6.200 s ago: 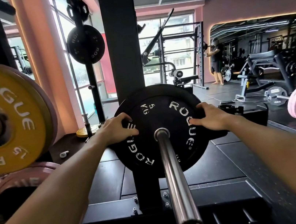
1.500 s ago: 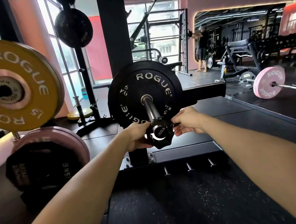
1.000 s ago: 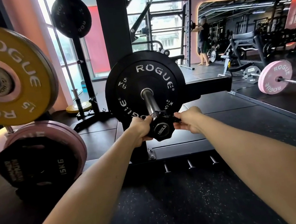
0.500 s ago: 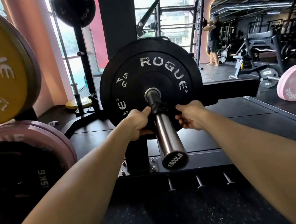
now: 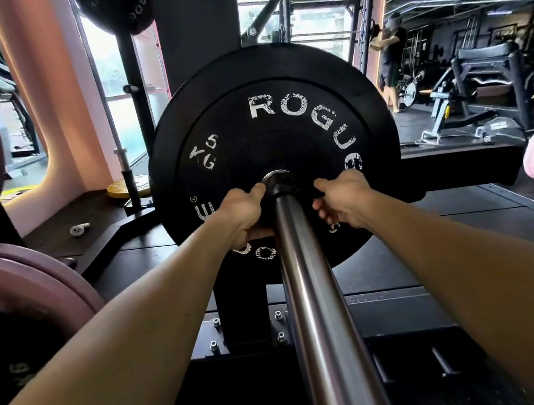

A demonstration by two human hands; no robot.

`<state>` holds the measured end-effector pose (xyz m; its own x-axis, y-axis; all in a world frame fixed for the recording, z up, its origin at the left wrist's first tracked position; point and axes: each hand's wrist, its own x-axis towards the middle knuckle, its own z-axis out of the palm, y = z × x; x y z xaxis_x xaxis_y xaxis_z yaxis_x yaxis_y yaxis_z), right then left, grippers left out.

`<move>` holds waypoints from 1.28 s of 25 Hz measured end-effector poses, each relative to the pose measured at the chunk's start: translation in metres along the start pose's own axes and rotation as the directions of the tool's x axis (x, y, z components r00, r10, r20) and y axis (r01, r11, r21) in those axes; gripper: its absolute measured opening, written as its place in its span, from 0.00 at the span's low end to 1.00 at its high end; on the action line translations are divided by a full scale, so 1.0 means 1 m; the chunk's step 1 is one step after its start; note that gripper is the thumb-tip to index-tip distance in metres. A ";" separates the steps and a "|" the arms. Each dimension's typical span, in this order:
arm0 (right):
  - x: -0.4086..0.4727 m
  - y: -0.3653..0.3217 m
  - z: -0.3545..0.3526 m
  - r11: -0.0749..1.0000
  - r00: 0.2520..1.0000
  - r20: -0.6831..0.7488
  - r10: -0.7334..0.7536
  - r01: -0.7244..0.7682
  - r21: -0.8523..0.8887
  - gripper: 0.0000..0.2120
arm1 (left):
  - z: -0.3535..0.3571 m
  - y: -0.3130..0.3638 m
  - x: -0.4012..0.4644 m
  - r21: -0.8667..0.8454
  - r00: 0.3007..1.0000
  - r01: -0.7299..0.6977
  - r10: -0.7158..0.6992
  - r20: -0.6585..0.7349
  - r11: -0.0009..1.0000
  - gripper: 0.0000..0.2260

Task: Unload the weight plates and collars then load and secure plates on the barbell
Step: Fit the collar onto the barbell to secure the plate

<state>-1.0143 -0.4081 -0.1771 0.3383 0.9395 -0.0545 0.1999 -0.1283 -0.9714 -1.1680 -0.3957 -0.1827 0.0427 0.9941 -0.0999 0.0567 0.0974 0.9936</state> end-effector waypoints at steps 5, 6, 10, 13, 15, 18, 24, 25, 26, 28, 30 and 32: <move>0.024 -0.001 0.009 1.000 0.999 -0.035 -0.004 0.005 0.027 0.16 | 0.008 0.000 0.033 0.090 0.997 -0.043 0.049 -0.064 0.995 0.14; 0.028 -0.001 0.010 1.000 0.999 -0.050 -0.010 0.011 0.019 0.16 | 0.010 0.000 0.037 0.095 0.996 -0.054 0.061 -0.072 0.994 0.15; 0.029 -0.003 0.013 1.000 0.999 -0.046 0.005 -0.004 0.028 0.16 | 0.007 0.000 0.039 0.064 0.999 0.036 -0.036 -0.005 0.997 0.17; 0.028 -0.005 0.014 0.997 1.000 -0.026 -0.013 0.015 0.081 0.13 | 0.006 0.001 0.036 0.016 0.990 0.125 -0.125 0.068 0.992 0.18; 0.025 -0.008 0.012 0.996 0.997 -0.042 -0.067 0.069 0.056 0.11 | 0.007 0.001 0.037 -0.016 0.991 0.121 -0.119 0.068 0.993 0.17; 0.022 -0.015 0.006 0.982 0.981 -0.058 -0.186 0.184 -0.041 0.12 | 0.006 0.003 0.036 -0.029 0.992 0.111 -0.109 0.071 0.993 0.15; 0.009 -0.031 0.011 0.707 0.857 0.013 -0.515 0.434 -0.559 0.25 | 0.010 0.005 0.031 -0.017 0.994 0.071 -0.070 0.090 0.997 0.15; 0.008 -0.030 0.010 0.682 0.844 0.027 -0.535 0.451 -0.576 0.25 | 0.010 0.005 0.031 -0.016 0.994 0.070 -0.068 0.089 0.997 0.14; 0.007 -0.029 0.009 0.658 0.837 0.051 -0.545 0.465 -0.593 0.25 | 0.010 0.005 0.030 -0.020 0.994 0.067 -0.065 0.085 0.998 0.14; 0.006 -0.029 0.011 0.614 0.837 0.123 -0.533 0.482 -0.625 0.23 | 0.010 0.006 0.029 -0.033 0.996 0.062 -0.060 0.072 0.998 0.13; 0.005 -0.030 0.016 0.550 0.836 0.192 -0.515 0.493 -0.674 0.23 | 0.010 0.005 0.029 -0.038 0.996 0.051 -0.048 0.074 0.998 0.13; 0.005 -0.033 0.016 0.530 0.850 0.234 -0.472 0.485 -0.695 0.24 | 0.008 0.004 0.029 -0.037 0.995 0.053 -0.050 0.081 0.998 0.12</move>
<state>-1.0337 -0.3945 -0.1488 -0.0217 0.9334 0.3582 0.9095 0.1672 -0.3806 -1.1590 -0.3671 -0.1817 0.1208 0.9808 -0.1532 0.0216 0.1516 0.9882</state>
